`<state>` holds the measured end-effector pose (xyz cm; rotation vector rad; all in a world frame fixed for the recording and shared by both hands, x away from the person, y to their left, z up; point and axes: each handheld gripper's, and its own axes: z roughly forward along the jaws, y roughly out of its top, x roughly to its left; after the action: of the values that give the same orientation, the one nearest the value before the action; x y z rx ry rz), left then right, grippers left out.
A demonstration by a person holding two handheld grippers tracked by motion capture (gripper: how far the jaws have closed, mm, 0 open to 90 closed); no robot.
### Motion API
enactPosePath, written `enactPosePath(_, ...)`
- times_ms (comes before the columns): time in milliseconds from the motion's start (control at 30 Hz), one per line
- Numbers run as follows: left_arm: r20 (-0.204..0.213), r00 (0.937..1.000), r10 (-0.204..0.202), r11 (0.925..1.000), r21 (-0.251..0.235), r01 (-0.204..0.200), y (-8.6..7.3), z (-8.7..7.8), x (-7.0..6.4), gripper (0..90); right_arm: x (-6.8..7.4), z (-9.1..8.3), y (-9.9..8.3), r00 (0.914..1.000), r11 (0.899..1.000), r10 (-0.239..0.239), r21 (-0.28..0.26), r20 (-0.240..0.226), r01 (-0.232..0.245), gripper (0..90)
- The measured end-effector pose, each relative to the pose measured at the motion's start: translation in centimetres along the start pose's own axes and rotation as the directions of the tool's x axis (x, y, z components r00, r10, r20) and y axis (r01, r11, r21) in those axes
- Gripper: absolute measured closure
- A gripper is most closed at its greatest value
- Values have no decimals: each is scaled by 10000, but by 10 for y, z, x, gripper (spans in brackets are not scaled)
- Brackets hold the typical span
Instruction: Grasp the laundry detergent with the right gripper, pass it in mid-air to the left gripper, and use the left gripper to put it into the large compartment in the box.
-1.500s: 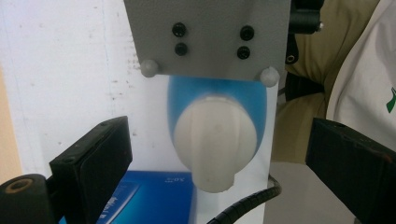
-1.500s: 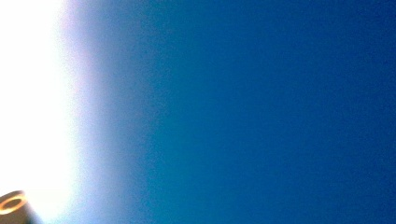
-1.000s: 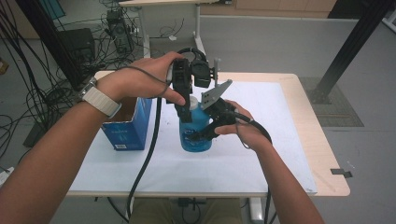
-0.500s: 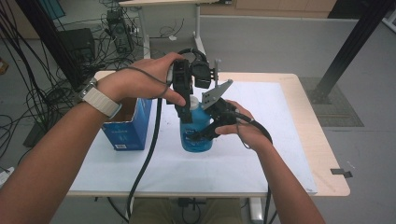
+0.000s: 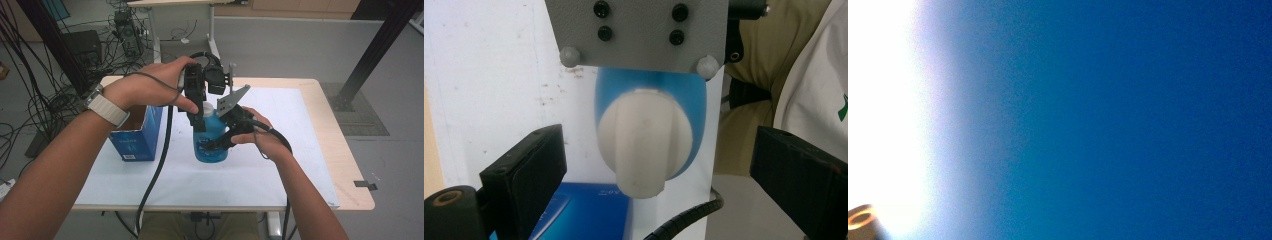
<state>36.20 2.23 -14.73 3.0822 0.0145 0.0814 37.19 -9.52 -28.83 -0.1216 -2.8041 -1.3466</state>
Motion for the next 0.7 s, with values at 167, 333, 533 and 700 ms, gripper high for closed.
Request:
enactPosePath(167, -12, 10000, -87, 9999, -58, 87, 0, 0, 0, 83, 0, -1, 0, 10000, 10000, 0, 11, 23, 0, 437)
enactPosePath(333, -22, 10000, -57, 10000, -23, 57, -1, 0, 0, 83, 0, -1, 0, 10000, 10000, 28, -13, 47, -27, 436)
enactPosePath(533, -37, 10000, -19, 10000, -46, 19, -2, 0, 1, 83, -1, -1, 0, 10000, 10000, 15, 12, 28, -15, 436)
enactPosePath(700, -36, 10000, -38, 10000, -91, 38, -3, 0, 1, 83, -1, -2, 0, 10000, 10000, 61, -20, 43, -61, 437)
